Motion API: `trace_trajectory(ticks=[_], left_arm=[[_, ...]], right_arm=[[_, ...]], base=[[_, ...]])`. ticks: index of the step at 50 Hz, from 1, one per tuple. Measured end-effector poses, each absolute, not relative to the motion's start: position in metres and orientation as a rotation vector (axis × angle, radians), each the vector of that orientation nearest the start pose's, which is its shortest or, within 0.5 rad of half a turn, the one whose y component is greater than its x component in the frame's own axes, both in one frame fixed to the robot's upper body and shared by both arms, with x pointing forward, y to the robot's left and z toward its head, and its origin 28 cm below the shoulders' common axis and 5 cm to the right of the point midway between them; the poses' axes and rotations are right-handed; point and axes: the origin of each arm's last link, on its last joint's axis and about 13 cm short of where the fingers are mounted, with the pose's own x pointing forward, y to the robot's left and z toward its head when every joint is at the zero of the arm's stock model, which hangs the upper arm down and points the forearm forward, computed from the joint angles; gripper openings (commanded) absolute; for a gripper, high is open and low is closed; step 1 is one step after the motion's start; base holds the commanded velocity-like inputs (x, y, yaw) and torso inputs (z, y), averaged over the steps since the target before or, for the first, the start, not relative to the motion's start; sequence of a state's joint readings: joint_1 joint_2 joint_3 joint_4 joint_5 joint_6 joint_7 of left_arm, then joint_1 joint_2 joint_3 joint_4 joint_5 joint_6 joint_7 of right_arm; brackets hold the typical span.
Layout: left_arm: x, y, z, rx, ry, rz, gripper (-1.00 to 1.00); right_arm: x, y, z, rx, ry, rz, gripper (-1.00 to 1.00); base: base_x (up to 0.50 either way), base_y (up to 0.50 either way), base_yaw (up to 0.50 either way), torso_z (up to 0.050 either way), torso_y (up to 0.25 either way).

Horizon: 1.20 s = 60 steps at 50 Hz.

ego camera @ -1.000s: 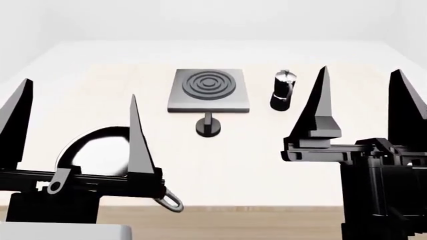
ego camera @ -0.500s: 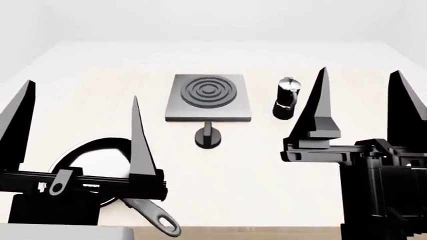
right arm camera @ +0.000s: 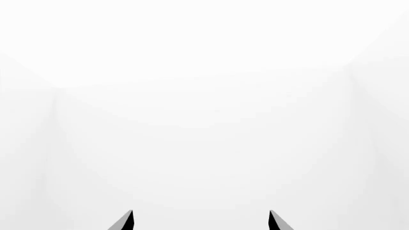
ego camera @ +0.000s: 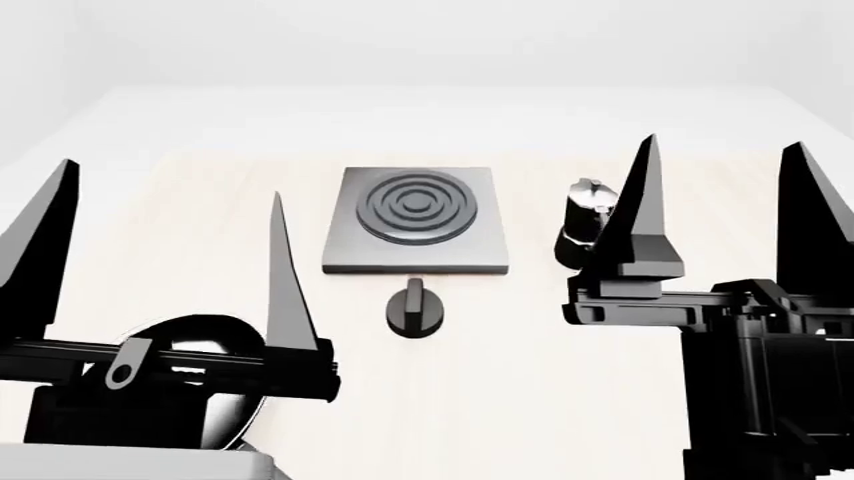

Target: Turn on the stove and put the moka pot on it.

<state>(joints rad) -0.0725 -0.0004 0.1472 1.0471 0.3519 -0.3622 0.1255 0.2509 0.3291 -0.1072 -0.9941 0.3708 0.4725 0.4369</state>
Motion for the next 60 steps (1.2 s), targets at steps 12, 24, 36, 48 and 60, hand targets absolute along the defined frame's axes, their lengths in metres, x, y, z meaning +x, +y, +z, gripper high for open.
trace_trajectory(ticks=[12, 24, 36, 48, 60], left_arm=[[0.1544, 0.1988, 0.2046, 0.268, -0.75, -0.019, 1.0], [0.154, 0.1991, 0.204, 0.267, -0.748, -0.019, 1.0], [0.1544, 0.1987, 0.2043, 0.267, -0.747, -0.021, 1.0], [0.1549, 0.198, 0.2044, 0.264, -0.744, -0.026, 1.0], [0.1574, 0.1964, 0.2045, 0.261, -0.718, -0.038, 1.0]], right_arm=[[0.1758, -0.0961, 0.2138, 0.082, -0.673, 0.012, 1.0], [0.1758, -0.0956, 0.2136, 0.081, -0.672, 0.014, 1.0], [0.176, -0.0953, 0.2139, 0.081, -0.672, 0.015, 1.0], [0.1755, -0.0952, 0.2141, 0.081, -0.673, 0.015, 1.0], [0.1751, -0.0955, 0.2138, 0.082, -0.677, 0.011, 1.0]], base=[[0.29, 0.0, 0.0, 0.0, 0.0], [0.29, 0.0, 0.0, 0.0, 0.001], [0.29, 0.0, 0.0, 0.0, 0.0], [0.28, 0.0, 0.0, 0.0, 0.001], [0.01, 0.0, 0.0, 0.0, 0.0]])
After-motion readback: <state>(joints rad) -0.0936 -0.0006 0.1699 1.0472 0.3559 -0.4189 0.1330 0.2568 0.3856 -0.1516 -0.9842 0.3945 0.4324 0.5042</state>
